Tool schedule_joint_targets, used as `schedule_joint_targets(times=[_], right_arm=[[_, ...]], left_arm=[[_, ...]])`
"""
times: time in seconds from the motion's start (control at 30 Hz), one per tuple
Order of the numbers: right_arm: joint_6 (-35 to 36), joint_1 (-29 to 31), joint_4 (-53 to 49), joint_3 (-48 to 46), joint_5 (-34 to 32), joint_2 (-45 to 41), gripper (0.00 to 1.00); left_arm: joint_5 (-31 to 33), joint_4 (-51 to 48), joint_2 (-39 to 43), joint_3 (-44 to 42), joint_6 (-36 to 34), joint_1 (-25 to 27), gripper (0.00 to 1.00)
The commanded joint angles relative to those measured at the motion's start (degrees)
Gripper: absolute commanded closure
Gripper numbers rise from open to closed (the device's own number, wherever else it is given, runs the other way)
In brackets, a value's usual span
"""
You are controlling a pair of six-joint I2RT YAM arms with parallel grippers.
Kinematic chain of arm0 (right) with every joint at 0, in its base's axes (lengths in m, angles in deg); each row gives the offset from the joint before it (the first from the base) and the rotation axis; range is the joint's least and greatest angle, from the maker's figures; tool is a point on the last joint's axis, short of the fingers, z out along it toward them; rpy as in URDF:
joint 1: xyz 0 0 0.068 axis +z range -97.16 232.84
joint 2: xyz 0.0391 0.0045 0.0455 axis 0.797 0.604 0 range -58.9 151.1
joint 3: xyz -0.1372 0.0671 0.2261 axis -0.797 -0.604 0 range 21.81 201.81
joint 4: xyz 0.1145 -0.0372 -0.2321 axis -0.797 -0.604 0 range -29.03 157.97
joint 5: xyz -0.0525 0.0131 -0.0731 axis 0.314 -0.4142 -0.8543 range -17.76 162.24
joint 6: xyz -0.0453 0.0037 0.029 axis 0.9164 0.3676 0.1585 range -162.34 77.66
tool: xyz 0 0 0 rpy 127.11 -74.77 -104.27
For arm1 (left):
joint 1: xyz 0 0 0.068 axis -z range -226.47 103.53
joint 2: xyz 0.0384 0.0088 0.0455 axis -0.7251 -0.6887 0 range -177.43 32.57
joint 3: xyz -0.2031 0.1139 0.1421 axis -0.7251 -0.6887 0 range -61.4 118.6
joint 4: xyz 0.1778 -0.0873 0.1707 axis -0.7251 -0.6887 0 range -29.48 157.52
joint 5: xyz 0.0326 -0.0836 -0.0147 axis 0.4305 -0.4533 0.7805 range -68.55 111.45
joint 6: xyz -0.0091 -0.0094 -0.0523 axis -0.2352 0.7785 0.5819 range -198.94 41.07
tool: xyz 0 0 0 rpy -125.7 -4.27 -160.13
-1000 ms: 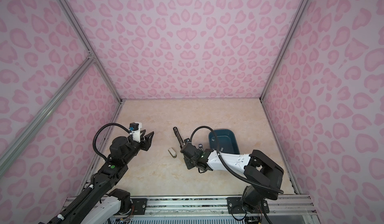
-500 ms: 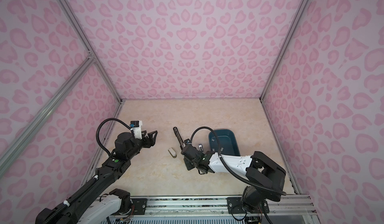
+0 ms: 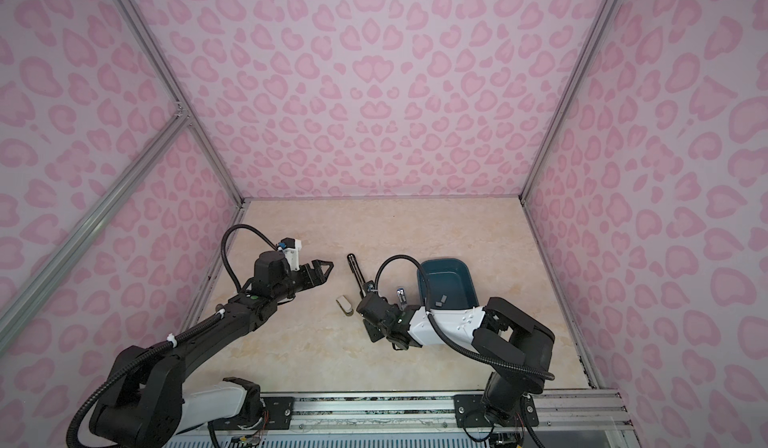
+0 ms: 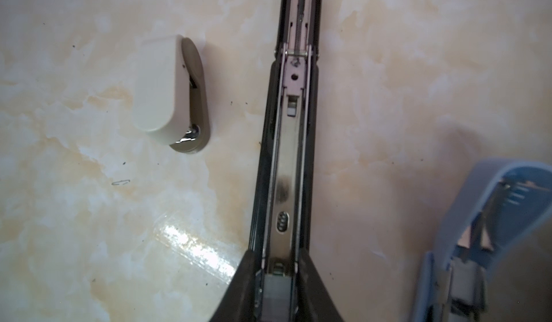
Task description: Load the staples into the stapler
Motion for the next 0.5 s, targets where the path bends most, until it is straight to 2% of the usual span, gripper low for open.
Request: schedule_joint_targets(times=[0.0, 0.13, 0.23, 0.47], right_arm=[[-0.2, 0.1, 0.4, 0.9, -1.2, 1.3, 0.74], [-0.1, 0.2, -0.1, 1.7, -1.6, 2.3, 0.75], [-0.1, 0.2, -0.3, 2.3, -1.7, 2.8, 0.85], [-0.4, -1.1, 1.3, 2.2, -0.1, 2.4, 0.94]], left_arm=[[-0.7, 3.0, -2.7, 1.8, 4.0, 0.4, 0.12], [-1.9, 3.2, -6.8, 3.5, 4.7, 0.5, 0.12], [-3.5, 4.0, -10.4, 5.0, 5.4, 1.2, 0.14], [-5.8, 8.1, -19.7, 8.6, 9.0, 3.7, 0.15]])
